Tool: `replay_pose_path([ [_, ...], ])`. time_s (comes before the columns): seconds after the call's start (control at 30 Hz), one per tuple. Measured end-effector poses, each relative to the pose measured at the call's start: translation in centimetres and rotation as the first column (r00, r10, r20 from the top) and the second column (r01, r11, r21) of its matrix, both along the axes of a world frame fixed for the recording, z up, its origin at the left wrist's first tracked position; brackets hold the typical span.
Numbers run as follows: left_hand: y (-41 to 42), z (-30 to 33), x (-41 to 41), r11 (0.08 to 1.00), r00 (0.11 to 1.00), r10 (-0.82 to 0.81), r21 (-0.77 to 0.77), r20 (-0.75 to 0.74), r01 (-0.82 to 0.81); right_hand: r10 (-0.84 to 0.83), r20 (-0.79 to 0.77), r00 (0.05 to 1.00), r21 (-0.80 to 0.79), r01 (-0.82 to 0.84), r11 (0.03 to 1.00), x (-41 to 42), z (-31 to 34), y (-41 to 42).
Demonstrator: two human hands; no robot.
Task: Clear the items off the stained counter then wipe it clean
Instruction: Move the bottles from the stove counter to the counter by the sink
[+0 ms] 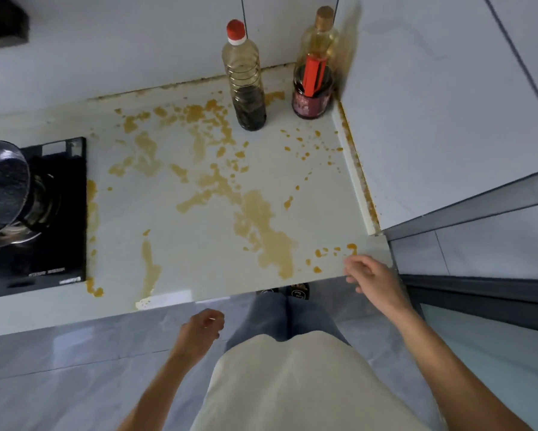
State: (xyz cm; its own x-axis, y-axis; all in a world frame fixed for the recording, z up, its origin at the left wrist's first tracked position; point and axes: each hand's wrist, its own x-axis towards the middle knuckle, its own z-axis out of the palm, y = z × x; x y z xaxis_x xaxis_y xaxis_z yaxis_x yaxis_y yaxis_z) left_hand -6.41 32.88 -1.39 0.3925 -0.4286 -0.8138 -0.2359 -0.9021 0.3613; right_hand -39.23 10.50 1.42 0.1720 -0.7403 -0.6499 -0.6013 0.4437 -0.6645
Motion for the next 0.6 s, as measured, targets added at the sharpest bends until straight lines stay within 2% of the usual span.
replay_pose_path([
  [0.3,-13.6,1.3,2.0,0.965,1.0,-0.022,-0.262,-0.017,0.017,-0.04,0.099,0.994,-0.167,0.057,0.984,7.6,1.0,-8.4],
  [0.6,-29.5,1.3,5.3,0.861,0.999,0.039,-0.507,0.0,-0.034,-0.168,0.225,0.96,-0.354,0.241,0.904,15.2,-0.8,-19.1],
])
